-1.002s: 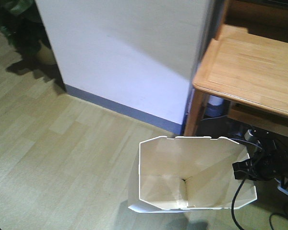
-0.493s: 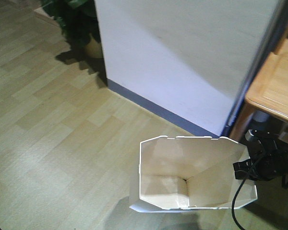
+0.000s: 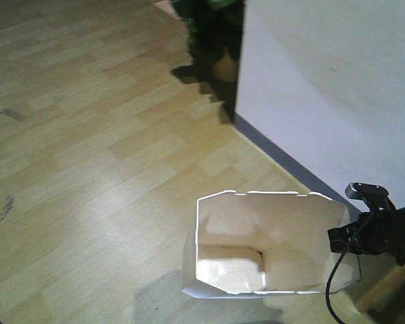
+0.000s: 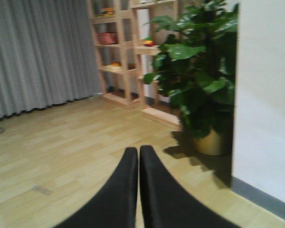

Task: Move trash bin to bedside with robot
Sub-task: 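Drive the base away from the desk toward the bed, holding the bin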

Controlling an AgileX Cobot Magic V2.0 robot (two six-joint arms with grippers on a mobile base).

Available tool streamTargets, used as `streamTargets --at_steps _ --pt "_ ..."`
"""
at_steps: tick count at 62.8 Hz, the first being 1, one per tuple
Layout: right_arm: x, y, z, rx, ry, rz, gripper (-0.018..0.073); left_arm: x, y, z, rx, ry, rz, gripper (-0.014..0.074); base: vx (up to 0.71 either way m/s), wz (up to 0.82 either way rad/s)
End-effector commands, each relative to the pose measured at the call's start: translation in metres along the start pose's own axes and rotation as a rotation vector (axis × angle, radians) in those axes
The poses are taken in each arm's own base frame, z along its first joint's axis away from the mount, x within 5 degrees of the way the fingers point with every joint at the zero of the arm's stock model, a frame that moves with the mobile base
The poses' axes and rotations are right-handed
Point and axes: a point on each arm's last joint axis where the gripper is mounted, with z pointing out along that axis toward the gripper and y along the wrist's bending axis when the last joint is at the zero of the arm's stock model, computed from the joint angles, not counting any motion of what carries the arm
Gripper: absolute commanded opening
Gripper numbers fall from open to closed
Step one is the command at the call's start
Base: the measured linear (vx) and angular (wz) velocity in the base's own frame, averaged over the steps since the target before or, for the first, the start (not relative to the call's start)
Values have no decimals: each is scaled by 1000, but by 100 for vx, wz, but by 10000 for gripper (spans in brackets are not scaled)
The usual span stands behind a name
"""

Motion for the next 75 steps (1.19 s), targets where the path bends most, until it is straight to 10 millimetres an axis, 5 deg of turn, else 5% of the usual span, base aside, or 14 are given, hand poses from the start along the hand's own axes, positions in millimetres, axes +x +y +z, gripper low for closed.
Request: streamTargets --at_steps 1,42,75 --pt "-15 22 -18 -189 -94 -2 -2 -4 0 -1 7 -77 -23 -6 5 64" --pt "-15 22 -18 -189 -94 -2 -2 -4 0 -1 7 -77 -23 -6 3 56" --pt "-15 22 -18 -189 -94 -2 -2 -4 0 -1 7 -77 -23 -6 6 20"
